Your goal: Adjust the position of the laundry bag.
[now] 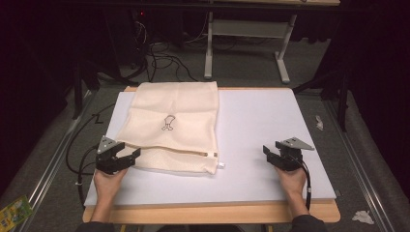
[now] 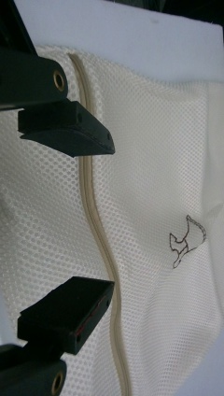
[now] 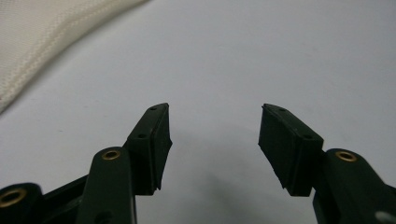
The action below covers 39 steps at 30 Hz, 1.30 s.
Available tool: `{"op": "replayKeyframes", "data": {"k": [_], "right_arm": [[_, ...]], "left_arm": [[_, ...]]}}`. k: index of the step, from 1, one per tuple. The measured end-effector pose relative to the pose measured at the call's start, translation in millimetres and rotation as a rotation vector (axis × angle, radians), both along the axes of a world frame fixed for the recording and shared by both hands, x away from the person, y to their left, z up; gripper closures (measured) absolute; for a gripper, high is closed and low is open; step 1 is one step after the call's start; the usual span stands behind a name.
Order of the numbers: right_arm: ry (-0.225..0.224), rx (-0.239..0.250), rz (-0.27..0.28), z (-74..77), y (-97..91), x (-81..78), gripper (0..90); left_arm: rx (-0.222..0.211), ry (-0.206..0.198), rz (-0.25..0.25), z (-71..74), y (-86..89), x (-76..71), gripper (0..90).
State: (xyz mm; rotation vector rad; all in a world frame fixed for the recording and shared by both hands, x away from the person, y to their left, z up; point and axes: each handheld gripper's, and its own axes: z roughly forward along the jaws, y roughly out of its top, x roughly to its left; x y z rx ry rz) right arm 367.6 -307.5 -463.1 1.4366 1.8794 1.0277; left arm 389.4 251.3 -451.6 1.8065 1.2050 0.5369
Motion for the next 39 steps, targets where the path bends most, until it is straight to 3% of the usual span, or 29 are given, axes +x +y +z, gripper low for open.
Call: {"op": "replayKeyframes", "data": {"k": [10,15,30,39], "right_arm": [[0.039,0.040,0.087,4.1,22.1,6.3,43.8],[0.042,0.041,0.111,6.0,29.8,9.6,43.9],[0.068,0.066,0.163,5.1,50.3,15.4,44.8],[0.095,0.077,0.218,3.5,75.9,23.0,45.6]], "left_arm": [[0.020,0.015,0.027,5.7,5.6,2.5,27.7],[0.036,-0.001,0.038,7.5,8.8,0.2,27.9],[0.052,0.039,0.059,11.4,15.8,10.7,26.8],[0.064,0.068,0.083,14.1,17.4,22.4,24.8]]}}
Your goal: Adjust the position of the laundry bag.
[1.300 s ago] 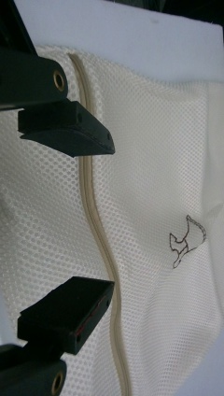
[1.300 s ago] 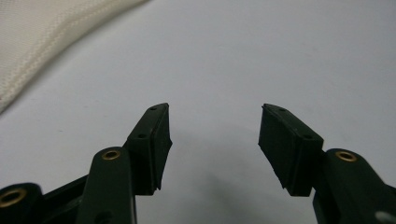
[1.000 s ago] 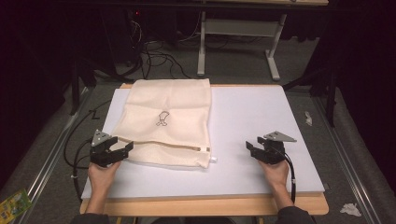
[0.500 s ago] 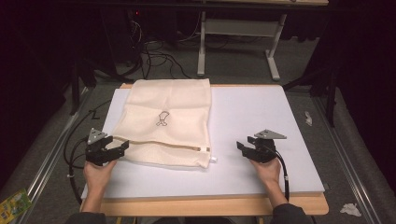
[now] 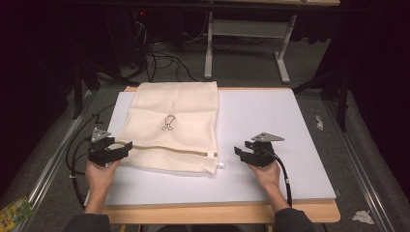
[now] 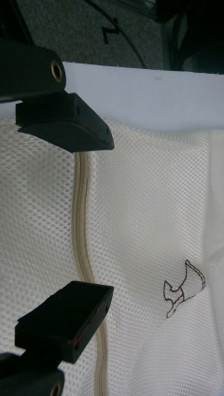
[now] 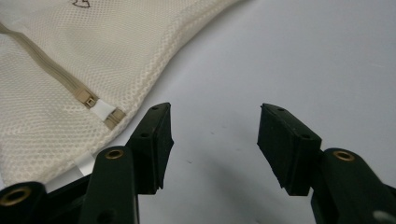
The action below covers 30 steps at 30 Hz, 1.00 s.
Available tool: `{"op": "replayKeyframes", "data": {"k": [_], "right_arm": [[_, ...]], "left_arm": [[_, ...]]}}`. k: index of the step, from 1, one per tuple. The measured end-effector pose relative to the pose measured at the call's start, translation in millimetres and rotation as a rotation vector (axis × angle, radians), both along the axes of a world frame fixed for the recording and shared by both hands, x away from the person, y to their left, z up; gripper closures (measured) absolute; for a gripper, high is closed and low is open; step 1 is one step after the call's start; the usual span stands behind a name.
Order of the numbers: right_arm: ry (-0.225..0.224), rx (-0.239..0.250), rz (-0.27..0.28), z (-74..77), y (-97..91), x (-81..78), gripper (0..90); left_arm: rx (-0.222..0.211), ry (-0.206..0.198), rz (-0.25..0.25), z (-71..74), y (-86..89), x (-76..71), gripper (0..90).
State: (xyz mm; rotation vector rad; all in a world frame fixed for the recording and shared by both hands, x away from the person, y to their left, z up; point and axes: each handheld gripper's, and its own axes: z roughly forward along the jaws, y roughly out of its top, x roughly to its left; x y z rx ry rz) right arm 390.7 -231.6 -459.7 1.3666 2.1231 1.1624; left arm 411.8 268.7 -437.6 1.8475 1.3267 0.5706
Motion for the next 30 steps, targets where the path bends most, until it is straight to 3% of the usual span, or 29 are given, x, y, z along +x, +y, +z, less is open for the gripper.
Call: {"op": "replayKeyframes", "data": {"k": [7,13,20,30], "right_arm": [[0.024,-0.005,0.054,-4.0,19.8,7.1,50.0],[0.069,0.021,0.075,-11.1,33.5,13.9,50.7],[0.079,0.019,0.100,-10.5,48.6,18.5,49.5],[0.111,0.014,0.101,-15.2,60.5,27.7,43.6]], "left_arm": [[0.016,-0.006,0.053,-2.3,4.9,11.8,24.8],[0.011,0.046,0.066,-10.2,9.0,21.6,24.7],[-0.008,0.085,0.110,-24.0,14.9,26.8,25.5],[-0.008,0.118,0.119,-32.7,14.8,30.0,26.1]]}}
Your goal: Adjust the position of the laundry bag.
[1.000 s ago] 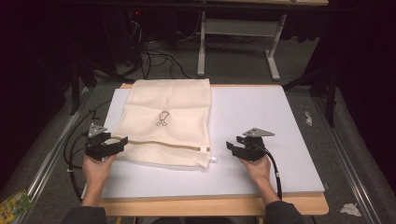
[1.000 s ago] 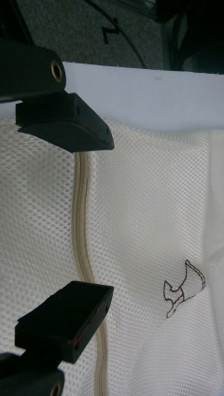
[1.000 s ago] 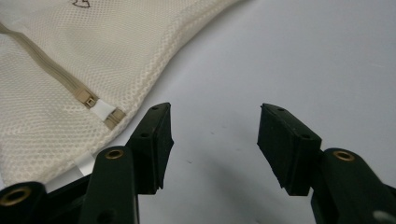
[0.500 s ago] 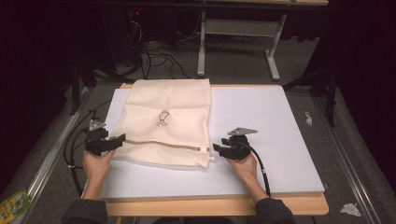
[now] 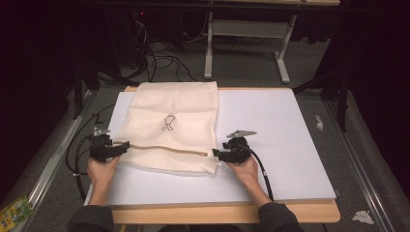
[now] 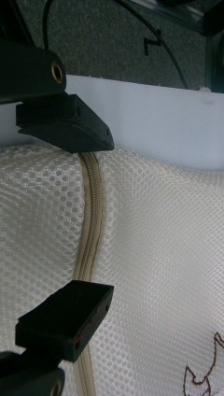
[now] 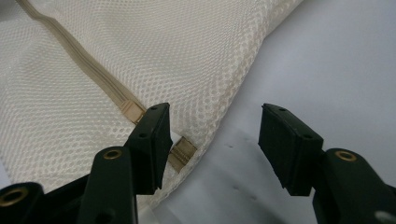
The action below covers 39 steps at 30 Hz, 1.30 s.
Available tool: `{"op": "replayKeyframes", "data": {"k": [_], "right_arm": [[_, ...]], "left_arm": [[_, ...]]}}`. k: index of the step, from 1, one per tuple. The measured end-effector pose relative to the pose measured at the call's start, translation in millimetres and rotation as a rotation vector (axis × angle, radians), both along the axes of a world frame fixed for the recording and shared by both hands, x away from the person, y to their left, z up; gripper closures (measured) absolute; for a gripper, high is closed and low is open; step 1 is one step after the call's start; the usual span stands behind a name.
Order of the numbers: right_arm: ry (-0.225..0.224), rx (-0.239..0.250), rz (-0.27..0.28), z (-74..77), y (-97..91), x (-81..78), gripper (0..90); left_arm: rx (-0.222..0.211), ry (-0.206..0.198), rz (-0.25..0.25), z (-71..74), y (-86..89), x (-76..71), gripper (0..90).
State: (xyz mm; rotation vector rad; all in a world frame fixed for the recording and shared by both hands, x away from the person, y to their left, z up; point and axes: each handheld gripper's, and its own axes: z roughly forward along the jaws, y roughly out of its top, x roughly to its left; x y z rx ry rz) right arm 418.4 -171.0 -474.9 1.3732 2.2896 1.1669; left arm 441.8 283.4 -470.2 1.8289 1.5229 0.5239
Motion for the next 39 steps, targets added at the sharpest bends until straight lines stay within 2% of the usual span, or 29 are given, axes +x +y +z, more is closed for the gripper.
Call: {"op": "replayKeyframes", "data": {"k": [7,9,12,17,19,21,24,27,32,34,36,39], "right_arm": [[0.014,0.012,0.002,-4.2,3.2,2.3,44.3],[0.011,0.012,0.003,-4.2,3.9,2.3,44.7],[0.016,0.011,0.012,-4.7,7.0,2.9,46.0],[0.019,0.007,0.024,-5.4,10.3,3.8,49.8],[0.022,0.008,0.027,-5.3,11.2,3.9,52.1],[0.021,0.008,0.033,-5.4,12.5,3.6,55.0],[0.019,0.007,0.040,-5.7,13.3,3.8,60.8],[0.022,0.000,0.048,-5.7,14.8,4.1,70.3],[0.032,-0.007,0.060,-4.6,14.9,7.3,79.0],[0.026,-0.012,0.062,-3.4,15.3,6.9,82.6],[0.019,-0.017,0.063,-3.2,14.7,7.0,84.9],[0.012,-0.018,0.065,-2.9,13.9,6.8,86.4]], "left_arm": [[-0.007,0.008,-0.002,-0.1,-1.0,1.4,25.6],[0.011,0.009,-0.009,-0.2,-1.8,1.6,26.2],[0.005,0.013,-0.007,-2.2,-0.9,2.2,27.5],[0.029,0.025,-0.019,-4.9,-5.1,3.6,31.7],[0.070,0.027,-0.032,-5.7,-9.4,3.7,35.1],[0.094,0.027,-0.041,-6.3,-12.6,3.7,39.6],[0.095,0.033,-0.039,-5.4,-12.0,3.9,44.0],[0.105,0.035,-0.044,-4.2,-11.0,3.4,53.3],[0.118,0.066,-0.053,-0.9,-13.4,6.6,66.6],[0.107,0.083,-0.062,0.6,-13.6,8.0,70.9],[0.096,0.083,-0.070,1.2,-13.5,8.4,76.5],[0.049,0.078,-0.067,0.4,-10.6,8.4,82.5]]}}
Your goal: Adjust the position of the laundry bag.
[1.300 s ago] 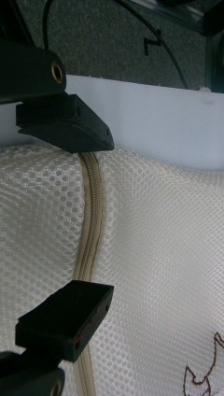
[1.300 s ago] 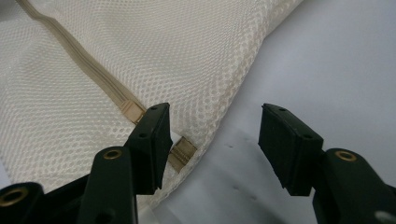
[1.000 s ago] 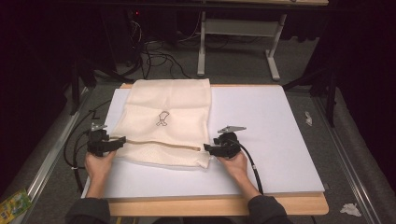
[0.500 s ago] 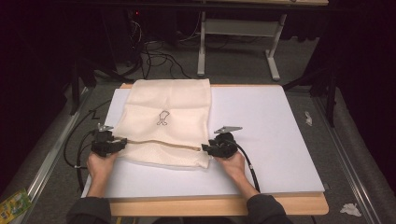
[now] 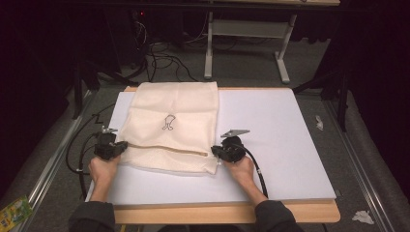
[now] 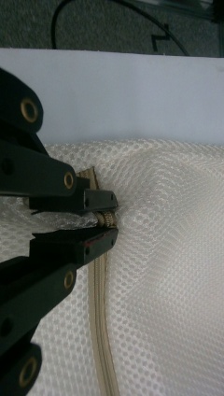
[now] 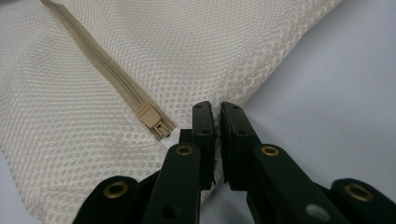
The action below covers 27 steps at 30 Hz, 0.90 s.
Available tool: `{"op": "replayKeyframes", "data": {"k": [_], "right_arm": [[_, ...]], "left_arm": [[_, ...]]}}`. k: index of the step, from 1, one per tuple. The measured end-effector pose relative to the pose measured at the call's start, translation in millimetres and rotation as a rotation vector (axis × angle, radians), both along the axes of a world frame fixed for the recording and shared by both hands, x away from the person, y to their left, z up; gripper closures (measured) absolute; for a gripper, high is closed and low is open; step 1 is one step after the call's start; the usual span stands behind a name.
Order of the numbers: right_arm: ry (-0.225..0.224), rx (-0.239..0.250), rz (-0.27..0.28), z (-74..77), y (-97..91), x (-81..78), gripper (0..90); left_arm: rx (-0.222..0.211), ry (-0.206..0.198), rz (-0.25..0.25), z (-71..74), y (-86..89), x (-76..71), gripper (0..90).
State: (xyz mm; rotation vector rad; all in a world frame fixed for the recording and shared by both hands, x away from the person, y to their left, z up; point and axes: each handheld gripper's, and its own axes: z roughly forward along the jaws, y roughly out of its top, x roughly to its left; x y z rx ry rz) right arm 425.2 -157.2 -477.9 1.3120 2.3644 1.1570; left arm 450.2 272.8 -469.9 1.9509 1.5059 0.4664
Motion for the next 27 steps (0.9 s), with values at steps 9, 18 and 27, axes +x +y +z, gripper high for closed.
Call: {"op": "replayKeyframes", "data": {"k": [9,18,27], "right_arm": [[-0.025,-0.008,0.001,5.2,-1.1,-3.5,87.7],[-0.035,0.000,-0.025,8.7,-15.5,-5.0,88.0],[-0.042,0.009,-0.048,12.2,-34.6,-7.5,88.1]], "left_arm": [[-0.054,-0.037,-0.012,1.2,3.9,-5.2,84.3],[-0.072,-0.048,-0.060,3.9,-4.7,-10.0,84.3],[-0.120,-0.042,-0.100,4.9,-19.2,-13.9,84.3]]}}
